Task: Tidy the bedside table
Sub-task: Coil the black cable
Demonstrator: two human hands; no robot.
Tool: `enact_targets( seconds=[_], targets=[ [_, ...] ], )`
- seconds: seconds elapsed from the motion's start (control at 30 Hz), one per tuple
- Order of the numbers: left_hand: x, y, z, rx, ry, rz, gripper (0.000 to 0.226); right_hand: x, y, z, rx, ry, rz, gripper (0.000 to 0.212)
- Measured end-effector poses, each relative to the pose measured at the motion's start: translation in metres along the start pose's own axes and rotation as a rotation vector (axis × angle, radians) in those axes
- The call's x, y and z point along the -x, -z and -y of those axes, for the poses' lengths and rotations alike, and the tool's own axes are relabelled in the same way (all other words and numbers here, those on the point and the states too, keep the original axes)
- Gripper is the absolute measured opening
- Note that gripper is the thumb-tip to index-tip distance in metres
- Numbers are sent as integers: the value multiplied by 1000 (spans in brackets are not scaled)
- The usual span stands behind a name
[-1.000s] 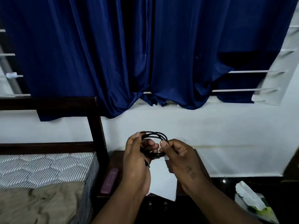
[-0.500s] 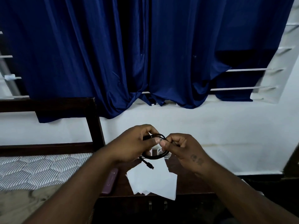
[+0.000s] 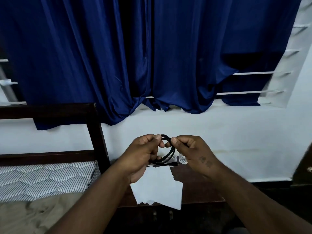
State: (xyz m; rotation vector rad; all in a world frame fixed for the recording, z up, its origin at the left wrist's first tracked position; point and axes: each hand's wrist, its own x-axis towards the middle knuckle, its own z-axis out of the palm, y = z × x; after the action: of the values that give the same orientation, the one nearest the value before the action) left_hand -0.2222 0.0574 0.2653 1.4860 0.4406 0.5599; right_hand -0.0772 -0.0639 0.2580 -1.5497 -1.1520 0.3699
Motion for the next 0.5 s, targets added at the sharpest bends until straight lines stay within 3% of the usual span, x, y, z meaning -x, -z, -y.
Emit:
enact_targets(
  seconds=[0.23,0.37,0.43,0.5],
  targets=[
    [-2,-11,8,-72,-206,-351,33,14,-5,-14,76,-66,-2,20],
    [-1,-21,16,-21,-202,-439,35,27,-28,-14,147,-124,-71,10],
    [-1,-29,19,56,-166,-463,35,29,-40,-13,63,-204,-66,13],
    [-1,-35,19,132,-163,-468,35,28,-49,-14,-196,-269,-85,11]
  ],
)
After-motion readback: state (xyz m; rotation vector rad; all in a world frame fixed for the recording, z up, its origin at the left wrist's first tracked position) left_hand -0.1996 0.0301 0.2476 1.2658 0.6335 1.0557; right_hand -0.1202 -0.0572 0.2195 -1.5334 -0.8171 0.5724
